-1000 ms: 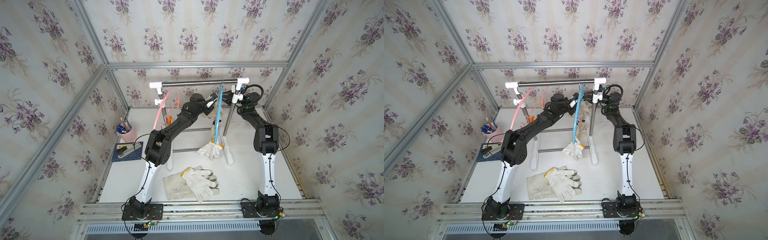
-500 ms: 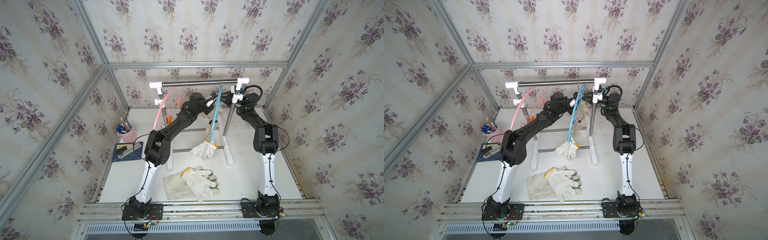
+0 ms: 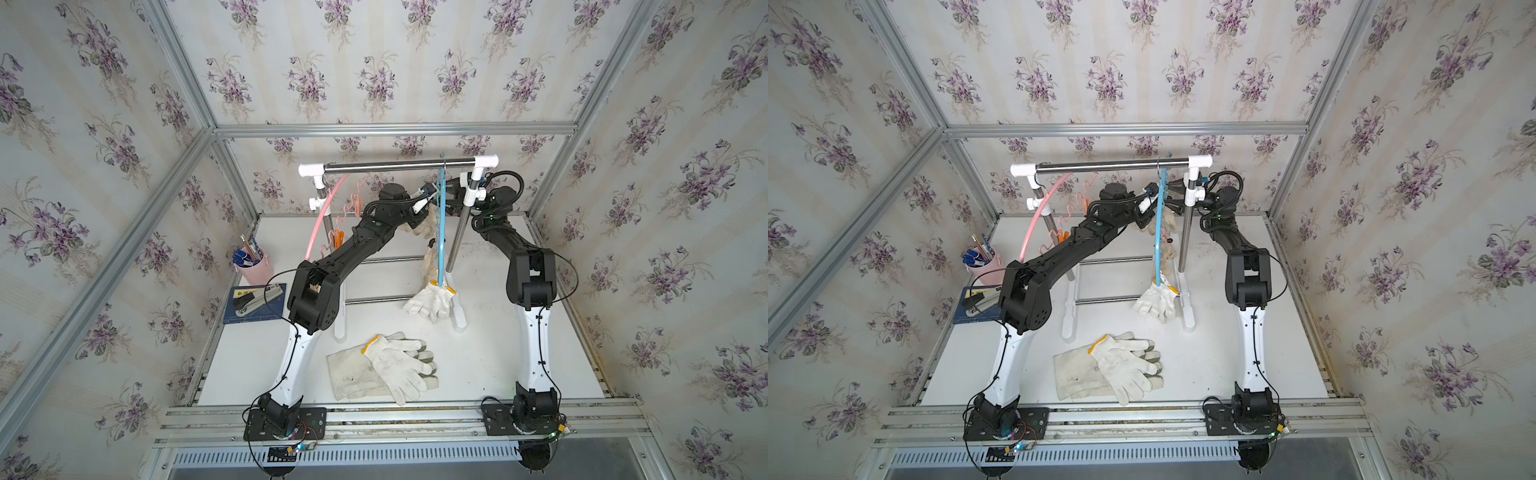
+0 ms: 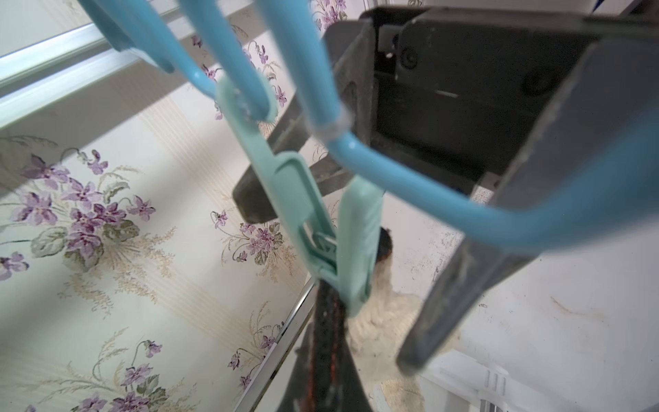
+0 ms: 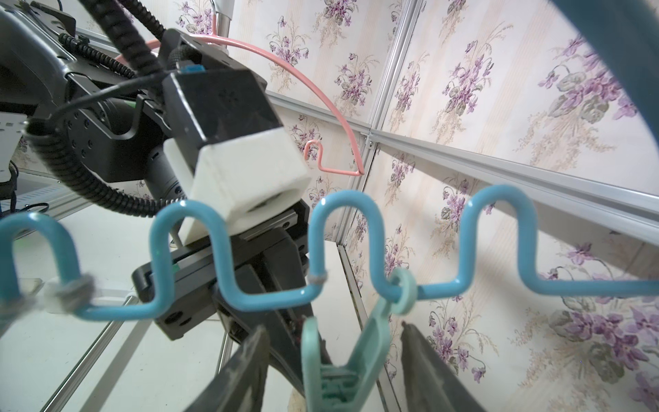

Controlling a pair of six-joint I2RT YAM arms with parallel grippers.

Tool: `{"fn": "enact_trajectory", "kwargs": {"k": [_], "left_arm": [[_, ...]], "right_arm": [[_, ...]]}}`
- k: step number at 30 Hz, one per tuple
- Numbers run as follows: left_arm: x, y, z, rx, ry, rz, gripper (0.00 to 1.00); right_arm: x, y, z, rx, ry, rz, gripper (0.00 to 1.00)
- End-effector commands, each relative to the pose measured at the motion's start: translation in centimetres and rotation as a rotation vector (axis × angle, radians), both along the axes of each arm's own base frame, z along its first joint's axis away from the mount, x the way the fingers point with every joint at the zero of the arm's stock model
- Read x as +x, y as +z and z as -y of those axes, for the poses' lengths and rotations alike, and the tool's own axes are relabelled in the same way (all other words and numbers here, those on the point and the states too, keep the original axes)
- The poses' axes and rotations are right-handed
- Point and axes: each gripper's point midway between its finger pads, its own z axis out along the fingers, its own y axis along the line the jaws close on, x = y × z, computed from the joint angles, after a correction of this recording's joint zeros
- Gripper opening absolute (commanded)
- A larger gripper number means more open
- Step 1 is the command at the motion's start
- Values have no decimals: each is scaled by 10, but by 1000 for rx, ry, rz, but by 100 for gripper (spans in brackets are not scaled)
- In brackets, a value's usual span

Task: Clip the gloves onto a hanger to dry
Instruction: Clamp the glove onto the hanger.

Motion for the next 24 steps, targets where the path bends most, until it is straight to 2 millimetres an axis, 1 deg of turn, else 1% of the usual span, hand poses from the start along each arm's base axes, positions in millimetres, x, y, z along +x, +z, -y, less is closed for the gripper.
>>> {"fn": "enact_trajectory", "kwargs": {"k": [1,2,6,7,12,13,15,16,17,18,19,24], "left_arm": [[-2,15,0,-18,-7,43,2],[-1,14,-1,-20,4,43,7],[2,16,-10,-41,68,62,32],[2,15,-12,-43,86,61,37],[1,9,-20,-45,131,55,54],[1,7,-21,-39,134,53,54],[0,5,-23,-34,149,51,67],[0,5,-25,-30,153,50,68],[-1,2,-25,-24,155,45,79],[-2,2,-27,-20,161,43,85],[-3,1,-28,-19,166,42,100],[-11,-1,-38,-15,195,36,100]], "right_arm": [[-7,16,2,5,-3,50,64],[-8,17,3,6,-5,52,65],[-11,22,7,15,-22,63,76],[-12,22,9,16,-27,60,80],[-10,19,23,32,-78,35,90],[-10,18,26,33,-84,31,90],[-9,17,31,34,-100,23,92],[-8,17,33,35,-110,18,92],[-7,16,36,37,-123,10,92],[-6,16,40,40,-138,5,92],[-4,15,43,42,-153,-5,92],[1,7,62,59,-234,-51,92]]}}
